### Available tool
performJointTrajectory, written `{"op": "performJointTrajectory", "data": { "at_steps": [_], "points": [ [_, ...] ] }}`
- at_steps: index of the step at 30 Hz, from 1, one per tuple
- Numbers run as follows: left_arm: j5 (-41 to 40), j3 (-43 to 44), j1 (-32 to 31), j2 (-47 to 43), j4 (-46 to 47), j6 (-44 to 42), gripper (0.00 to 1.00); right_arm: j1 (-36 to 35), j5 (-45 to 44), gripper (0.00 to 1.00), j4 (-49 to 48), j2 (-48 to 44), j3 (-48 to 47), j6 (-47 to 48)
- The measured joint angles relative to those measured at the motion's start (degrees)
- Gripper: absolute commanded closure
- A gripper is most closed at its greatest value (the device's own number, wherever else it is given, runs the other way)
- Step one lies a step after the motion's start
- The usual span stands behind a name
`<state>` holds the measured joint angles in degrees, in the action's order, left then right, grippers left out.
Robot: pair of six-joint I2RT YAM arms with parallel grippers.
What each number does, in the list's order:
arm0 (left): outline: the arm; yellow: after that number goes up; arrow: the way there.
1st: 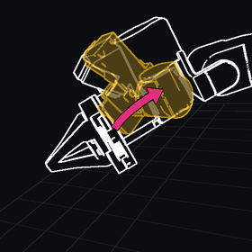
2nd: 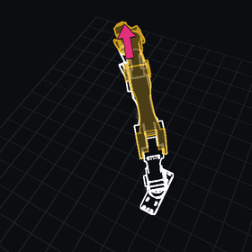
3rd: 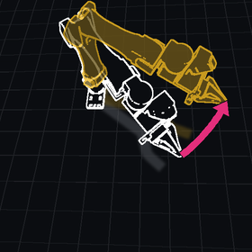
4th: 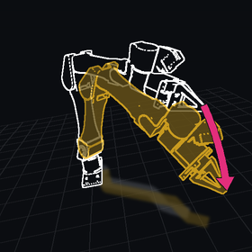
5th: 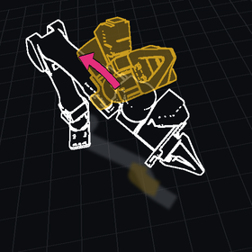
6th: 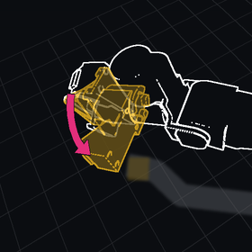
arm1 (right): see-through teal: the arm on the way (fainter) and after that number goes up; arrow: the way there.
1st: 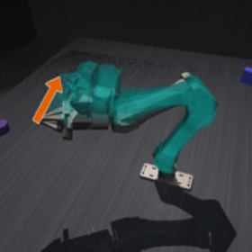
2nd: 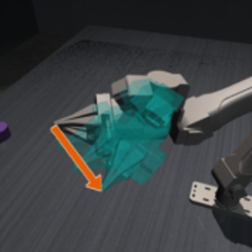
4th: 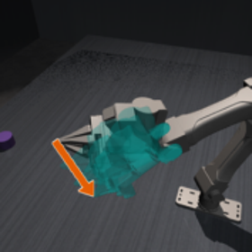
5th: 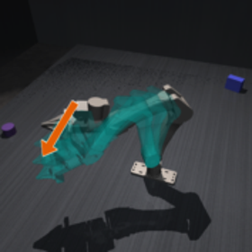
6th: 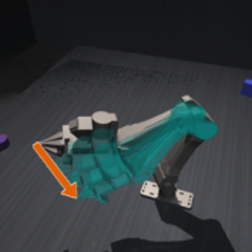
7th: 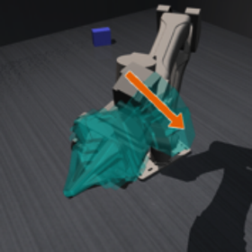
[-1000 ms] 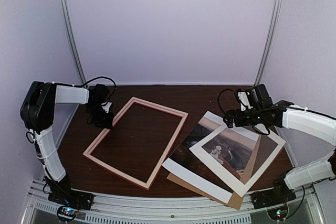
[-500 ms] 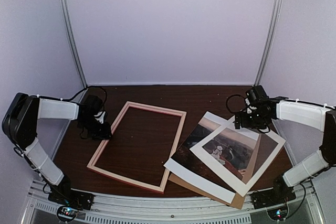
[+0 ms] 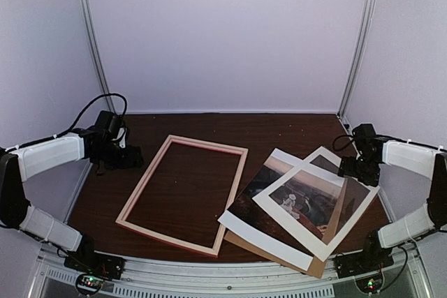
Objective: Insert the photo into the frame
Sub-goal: Adjust the frame body at the center of the board, then move the glass panel to the mat board.
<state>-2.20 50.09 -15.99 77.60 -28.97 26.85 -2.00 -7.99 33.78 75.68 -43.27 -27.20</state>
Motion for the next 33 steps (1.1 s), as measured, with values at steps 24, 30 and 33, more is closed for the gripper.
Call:
{"op": "performJointTrajectory", "data": {
  "at_steps": [24,30,33],
  "points": [
    [5.6,0.7,-8.3,1.0,2.9,-1.0,0.04,14.0,9.8,0.01,-5.9,-2.1,11.3,-7.6],
    [6.9,4.5,-12.6,3.6,3.1,-1.7,0.05,14.0,12.2,0.03,-10.1,-0.3,10.4,-5.7],
    [7.6,6.9,-15.6,6.0,3.6,-2.3,0.05,13.8,13.6,0.05,-10.8,0.5,9.8,-4.7]
  ]
}}
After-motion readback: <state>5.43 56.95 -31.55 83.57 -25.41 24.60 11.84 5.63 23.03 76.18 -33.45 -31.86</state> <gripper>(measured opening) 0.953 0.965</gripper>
